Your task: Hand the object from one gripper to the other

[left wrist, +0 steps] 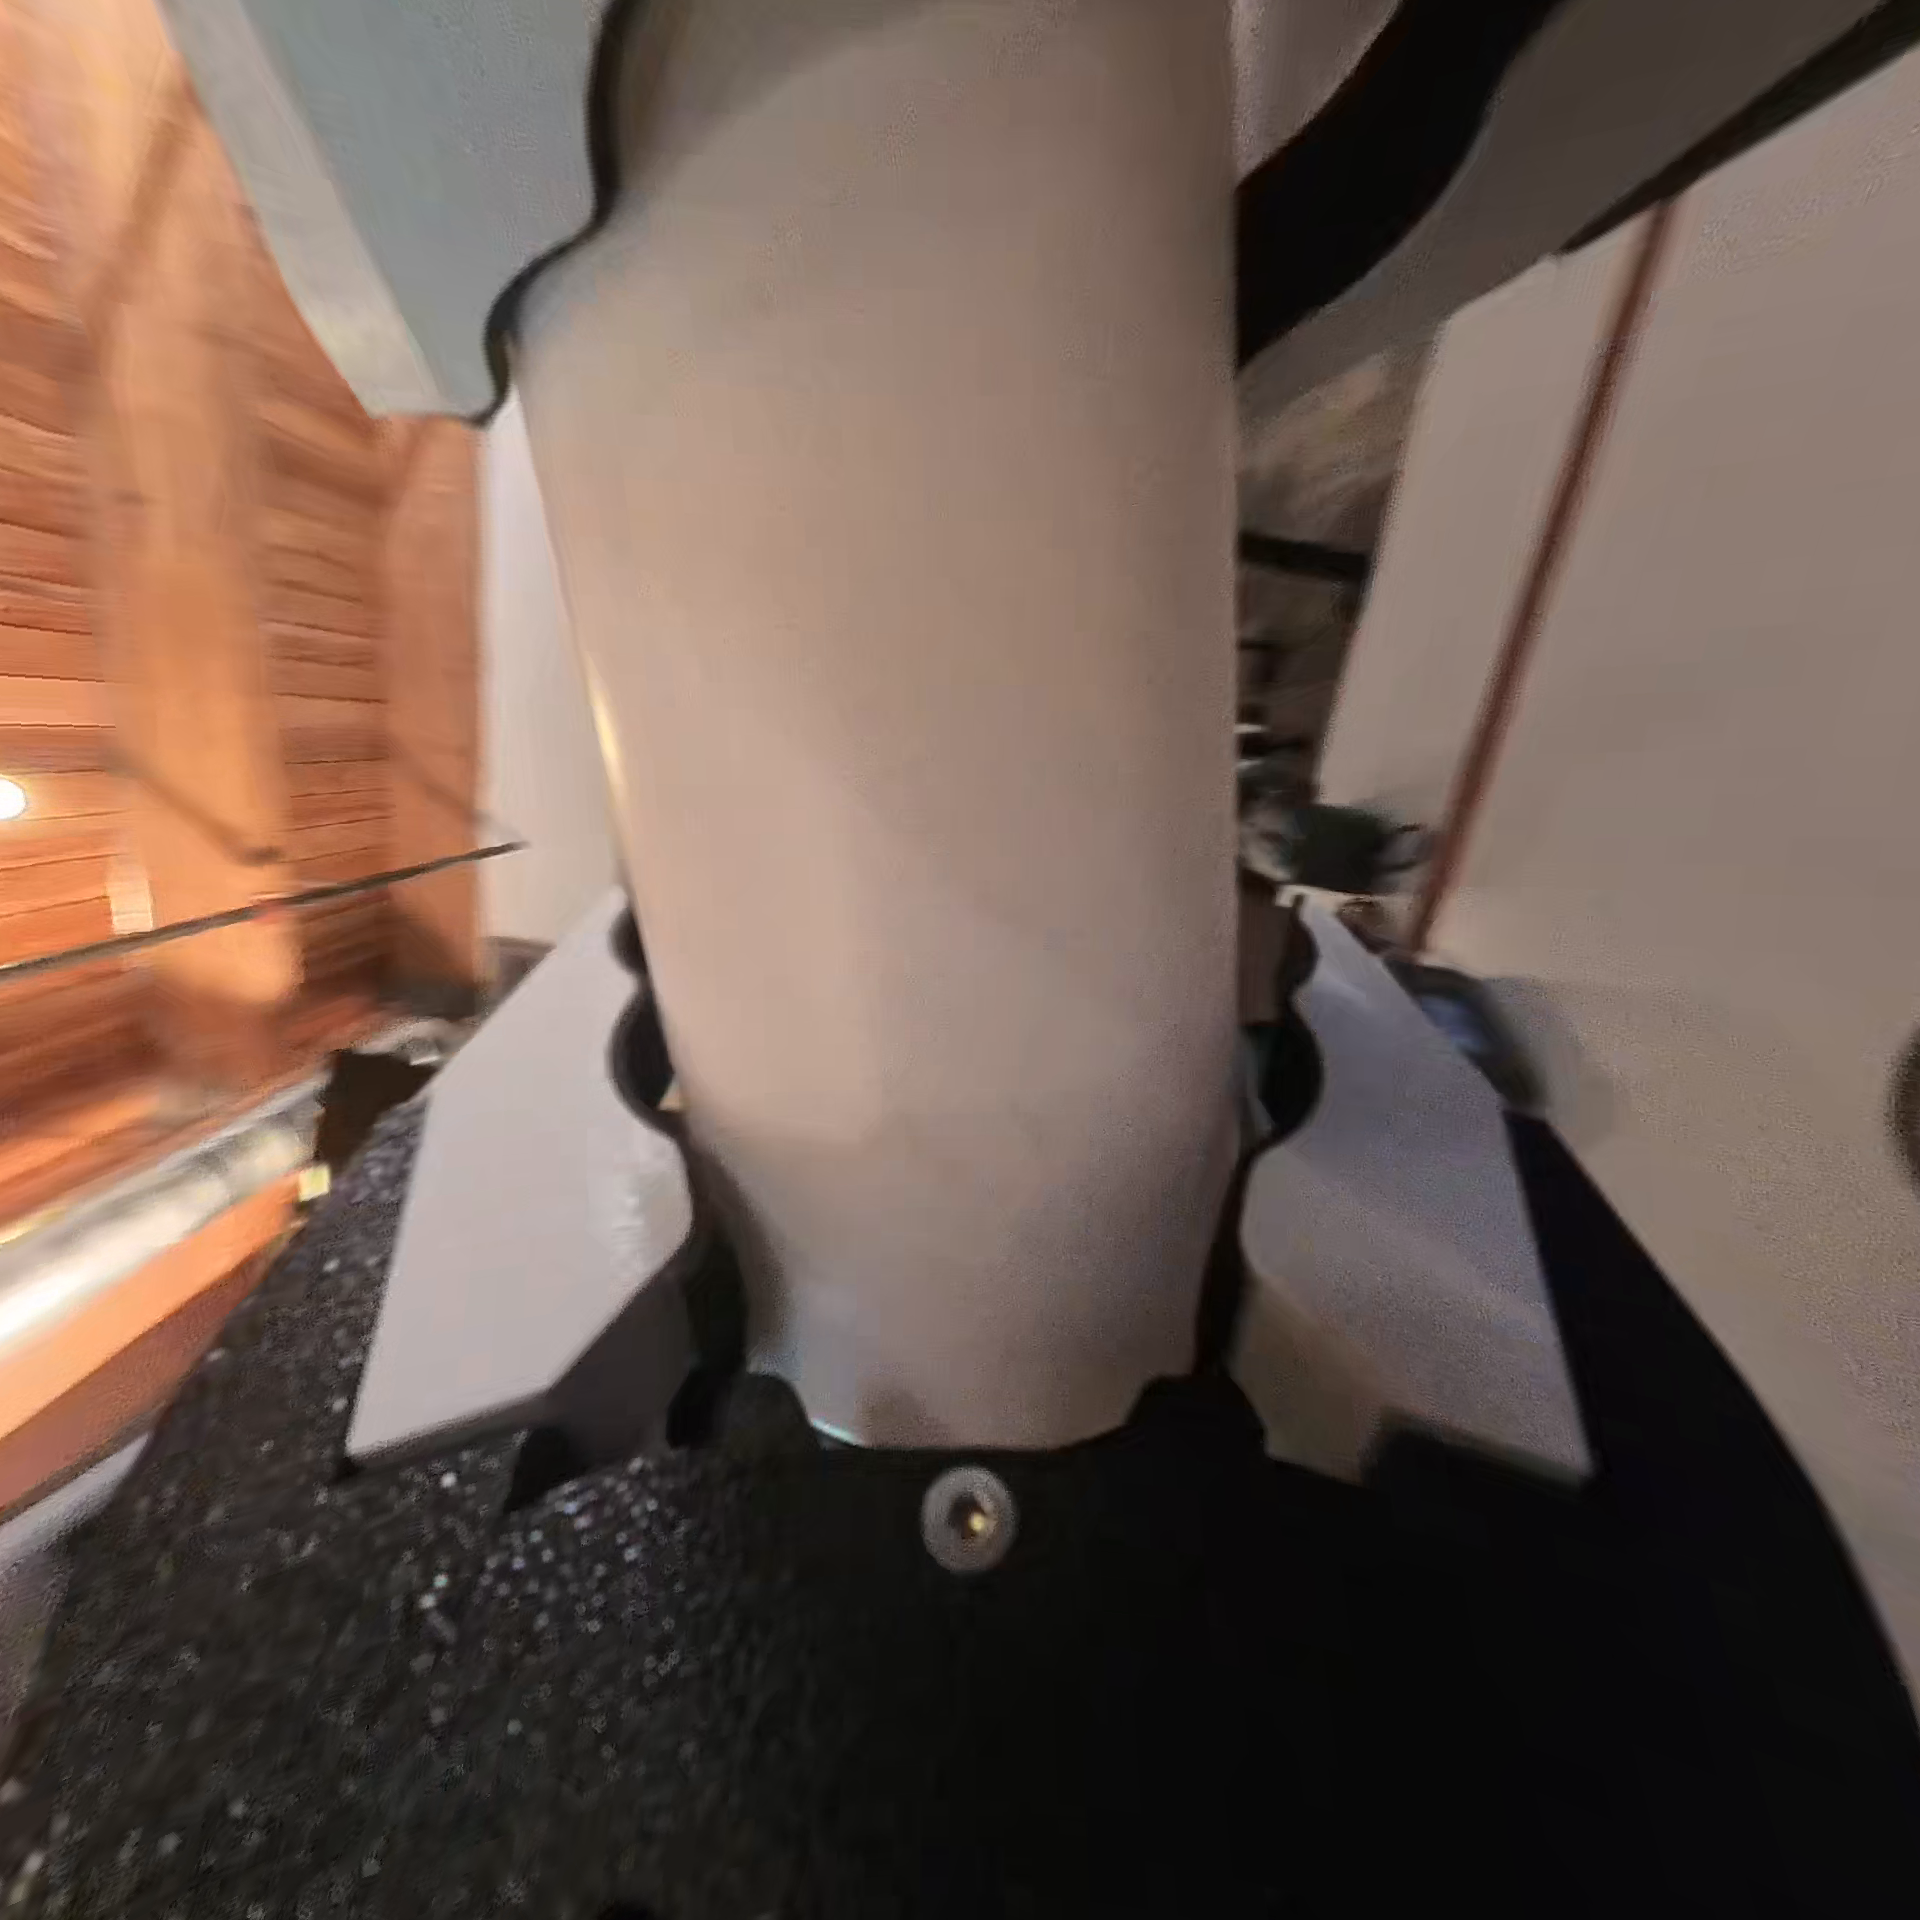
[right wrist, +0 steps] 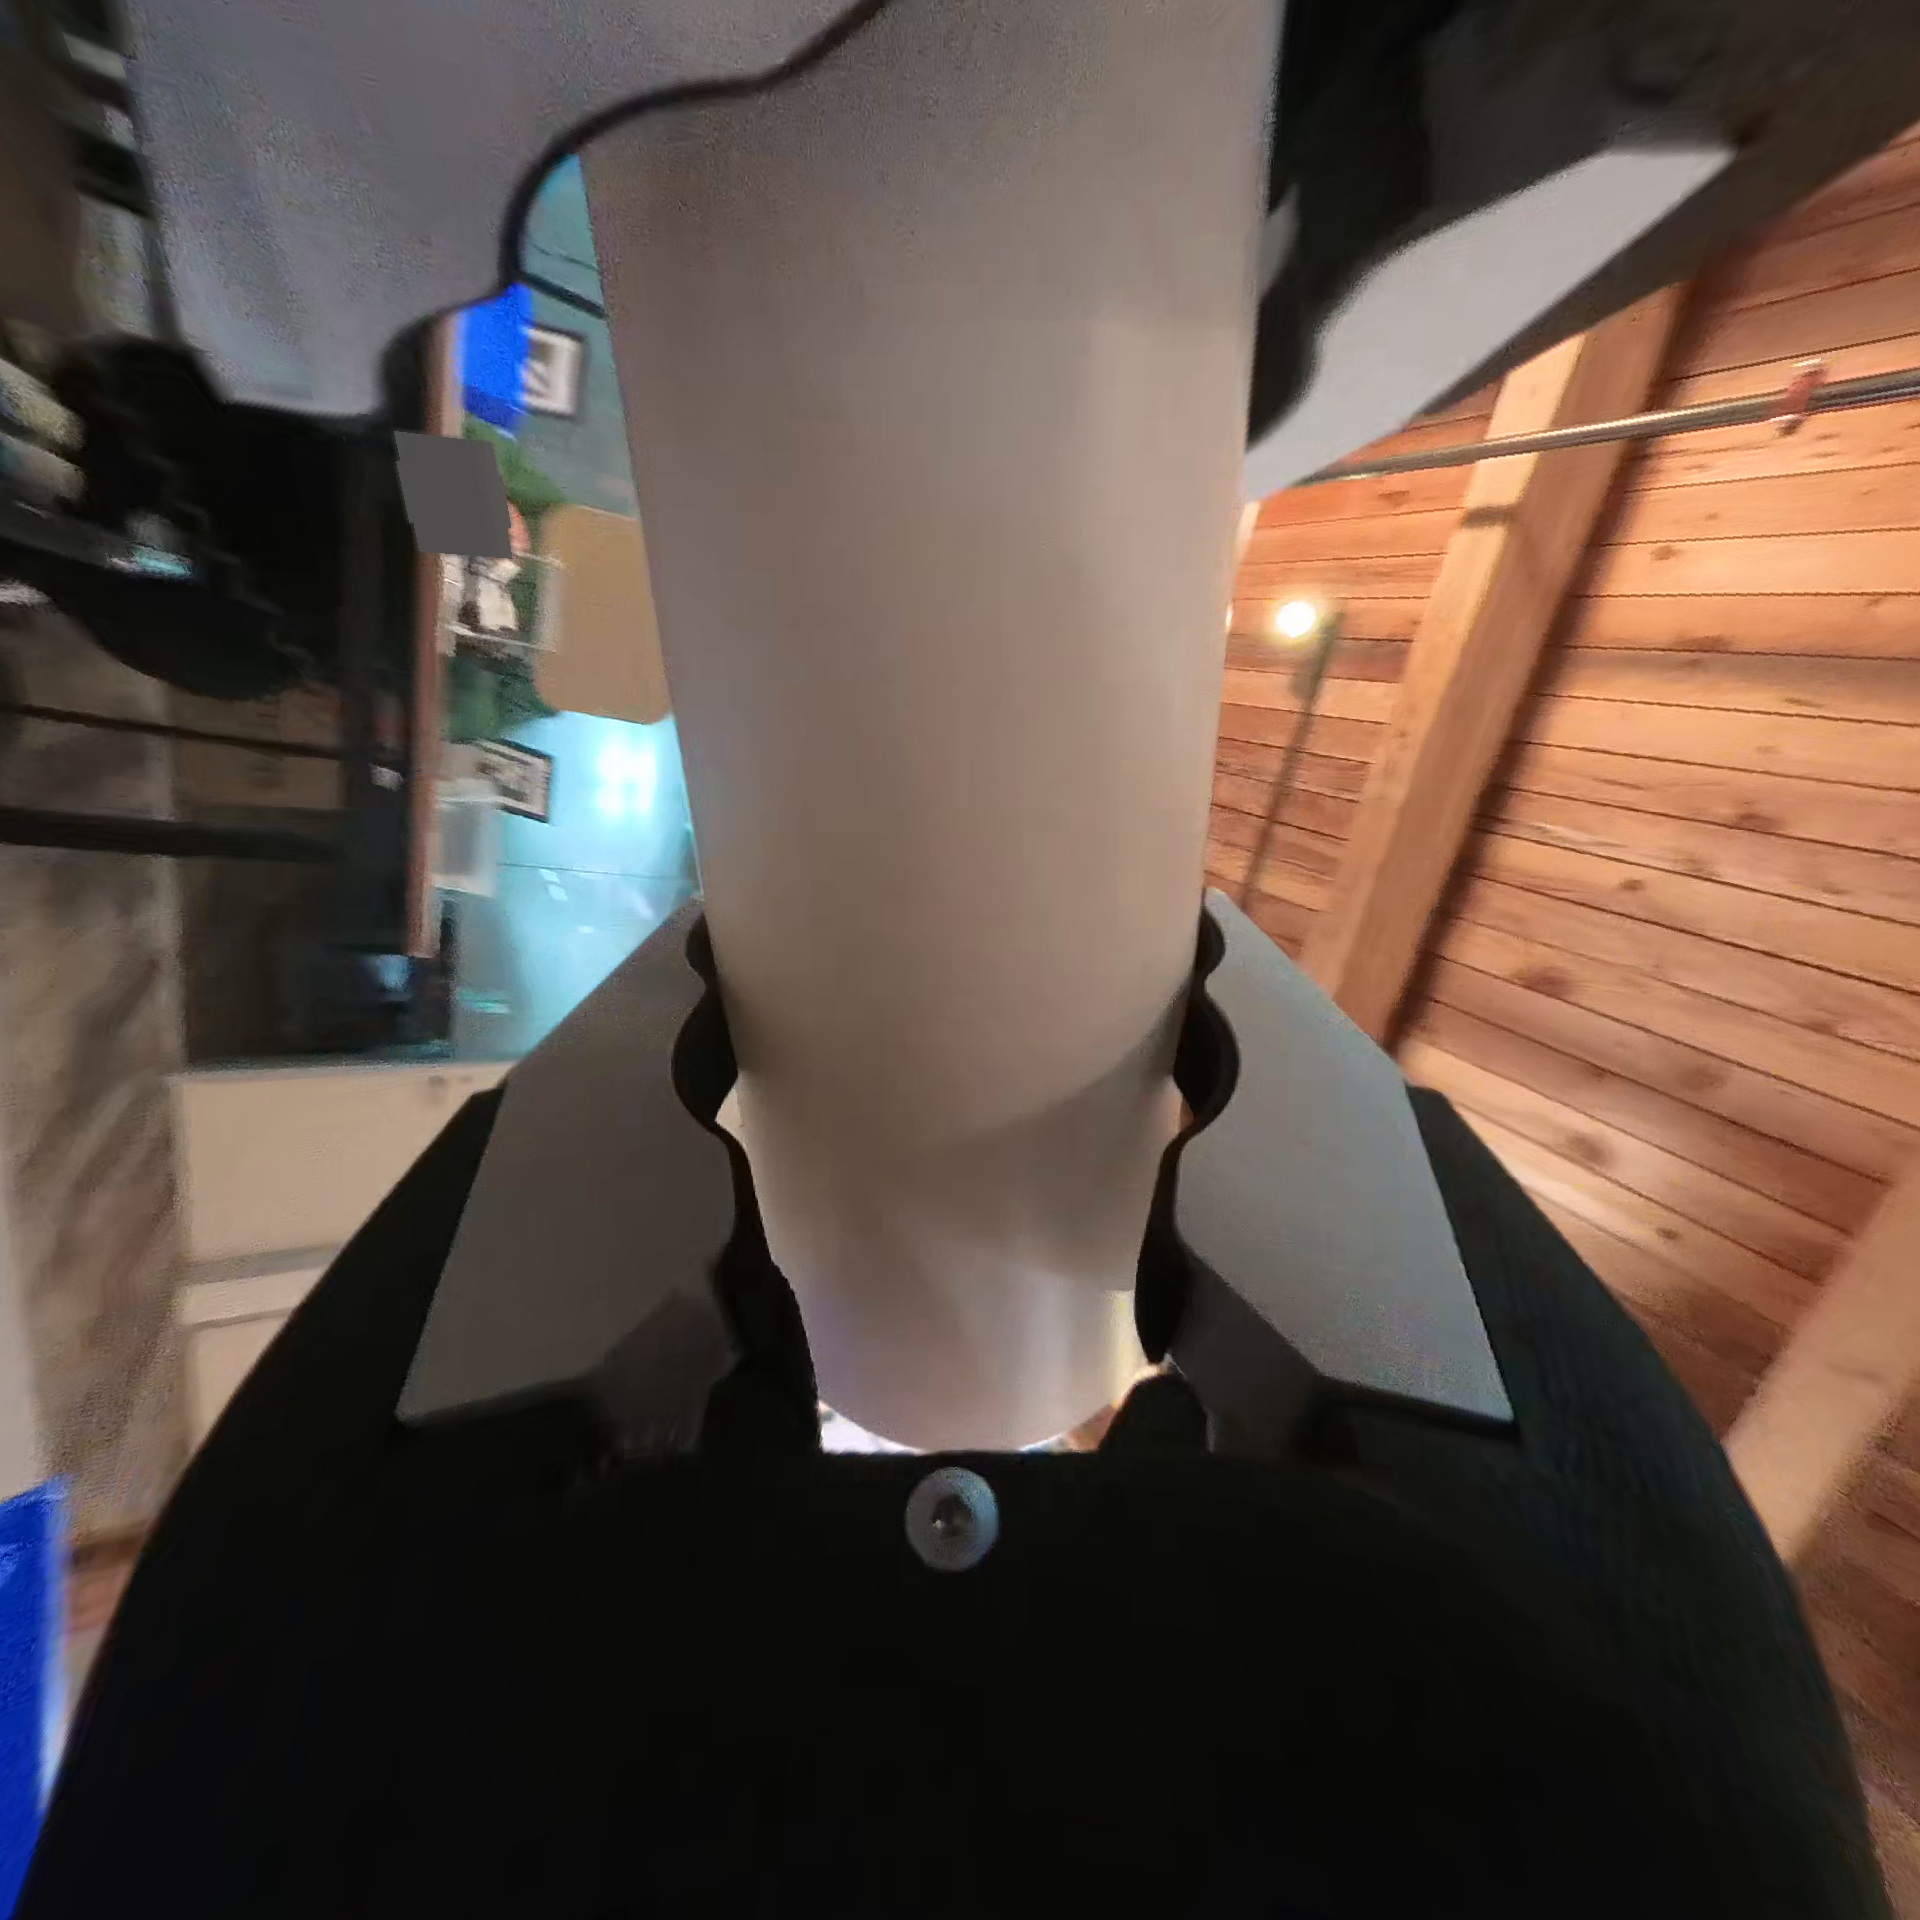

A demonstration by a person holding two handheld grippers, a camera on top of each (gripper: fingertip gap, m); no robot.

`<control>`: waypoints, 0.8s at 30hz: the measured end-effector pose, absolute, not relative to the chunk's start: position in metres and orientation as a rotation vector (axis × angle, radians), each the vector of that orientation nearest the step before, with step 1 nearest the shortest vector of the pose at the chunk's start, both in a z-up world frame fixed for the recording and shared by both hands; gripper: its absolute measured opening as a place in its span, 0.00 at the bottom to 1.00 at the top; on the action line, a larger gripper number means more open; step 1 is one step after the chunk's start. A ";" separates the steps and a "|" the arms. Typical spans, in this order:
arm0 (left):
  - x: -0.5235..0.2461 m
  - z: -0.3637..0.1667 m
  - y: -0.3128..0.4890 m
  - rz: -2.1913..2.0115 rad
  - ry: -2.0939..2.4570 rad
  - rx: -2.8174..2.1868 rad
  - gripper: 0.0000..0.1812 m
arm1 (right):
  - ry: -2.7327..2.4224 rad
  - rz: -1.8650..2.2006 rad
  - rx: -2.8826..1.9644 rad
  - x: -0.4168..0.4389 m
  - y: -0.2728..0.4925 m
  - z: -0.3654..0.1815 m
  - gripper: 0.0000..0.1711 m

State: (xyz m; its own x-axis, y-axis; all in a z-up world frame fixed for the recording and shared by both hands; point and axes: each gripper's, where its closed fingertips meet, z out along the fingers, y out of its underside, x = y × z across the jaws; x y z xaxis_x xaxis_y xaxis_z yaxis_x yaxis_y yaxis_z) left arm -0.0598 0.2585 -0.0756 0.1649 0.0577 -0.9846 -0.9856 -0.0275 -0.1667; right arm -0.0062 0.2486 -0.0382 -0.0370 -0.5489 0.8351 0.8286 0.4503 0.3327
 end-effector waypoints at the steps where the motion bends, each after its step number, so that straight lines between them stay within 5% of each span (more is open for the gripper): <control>1: -0.062 -0.071 0.258 1.172 1.016 -1.229 0.60 | -1.138 -1.152 -0.279 -0.006 0.246 -0.037 0.50; 5: -0.061 -0.056 0.256 1.141 0.918 -1.115 0.57 | -1.038 -1.193 -0.179 -0.007 0.233 -0.024 0.51; 9: -0.066 -0.045 0.251 0.825 0.794 -1.143 0.57 | -1.007 -0.799 -0.084 -0.016 0.183 -0.015 0.60; 13: -0.049 -0.040 0.239 -0.006 0.681 -1.235 0.56 | -1.010 -0.430 -0.130 -0.010 0.151 0.000 0.71; 17: -0.026 -0.026 0.205 -0.805 0.677 -1.184 0.57 | -1.134 0.177 -0.470 -0.017 0.160 -0.005 0.70; 24: -0.001 -0.063 0.192 -0.467 1.049 -1.017 0.57 | -1.045 1.253 -0.843 -0.023 0.149 0.011 0.73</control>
